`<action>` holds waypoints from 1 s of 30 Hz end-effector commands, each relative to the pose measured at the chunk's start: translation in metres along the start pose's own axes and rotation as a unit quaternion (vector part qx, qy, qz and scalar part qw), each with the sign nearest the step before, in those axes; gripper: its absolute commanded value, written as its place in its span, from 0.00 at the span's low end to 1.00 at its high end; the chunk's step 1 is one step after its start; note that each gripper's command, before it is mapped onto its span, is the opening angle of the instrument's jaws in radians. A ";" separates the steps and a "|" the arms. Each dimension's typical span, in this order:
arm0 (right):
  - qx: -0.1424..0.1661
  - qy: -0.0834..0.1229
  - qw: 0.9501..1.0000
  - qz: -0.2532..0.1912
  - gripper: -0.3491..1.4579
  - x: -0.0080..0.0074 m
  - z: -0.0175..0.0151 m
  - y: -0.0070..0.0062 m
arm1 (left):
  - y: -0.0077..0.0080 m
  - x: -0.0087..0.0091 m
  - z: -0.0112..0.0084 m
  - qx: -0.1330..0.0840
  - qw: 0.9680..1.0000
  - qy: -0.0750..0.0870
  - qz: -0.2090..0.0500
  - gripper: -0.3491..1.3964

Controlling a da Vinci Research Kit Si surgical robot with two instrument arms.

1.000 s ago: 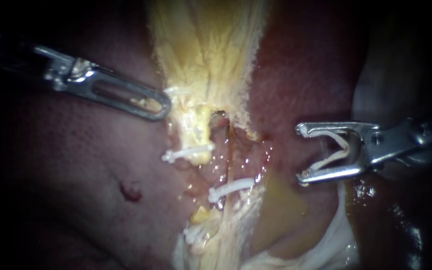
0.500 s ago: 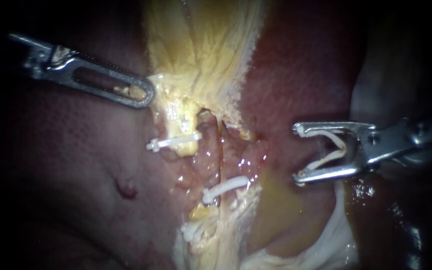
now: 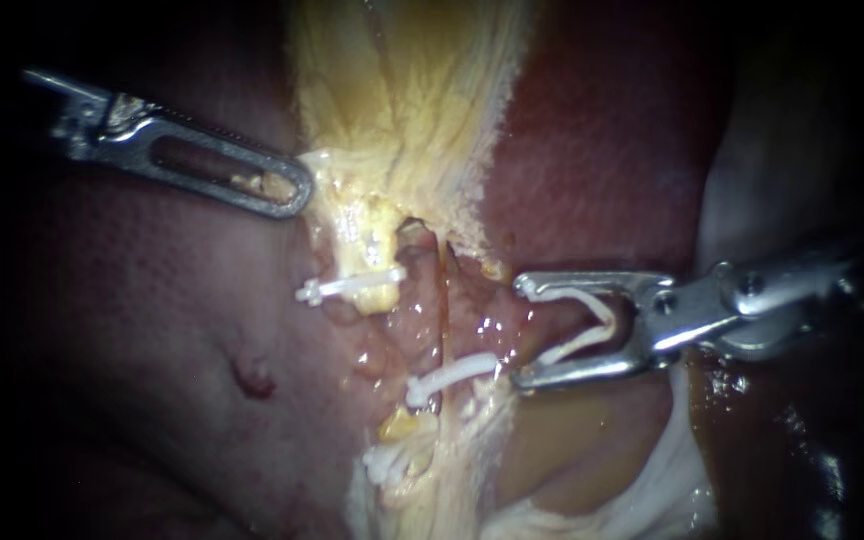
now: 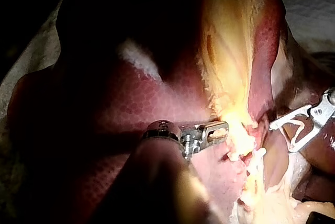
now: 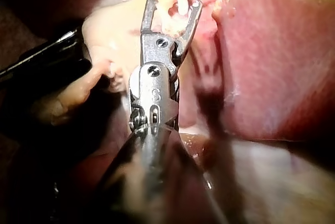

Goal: Clipping second clip right tube

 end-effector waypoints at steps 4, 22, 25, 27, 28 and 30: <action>0.008 0.000 1.000 0.027 0.47 -0.0015 0.0016 0.0006 | 0.0000 0.0000 0.0000 0.000 1.000 0.000 0.000 0.00; 0.023 -0.003 0.996 0.086 0.46 -0.0037 0.0051 0.0036 | 0.0000 0.0000 0.0001 0.000 1.000 0.000 0.000 0.00; 0.028 -0.004 0.995 0.092 0.46 -0.0038 0.0060 0.0037 | 0.0000 0.0000 0.0001 0.000 1.000 0.000 0.000 0.00; 0.034 -0.005 0.995 0.094 0.46 -0.0038 0.0068 0.0038 | 0.0000 0.0000 0.0001 0.000 1.000 0.000 0.000 0.00; 0.036 -0.007 0.994 0.099 0.46 -0.0038 0.0071 0.0038 | 0.0000 0.0000 0.0002 -0.001 1.000 0.000 0.000 0.00; 0.041 -0.002 0.994 0.101 0.47 -0.0039 0.0077 0.0039 | 0.0000 0.0000 0.0002 -0.001 1.000 0.000 0.000 0.00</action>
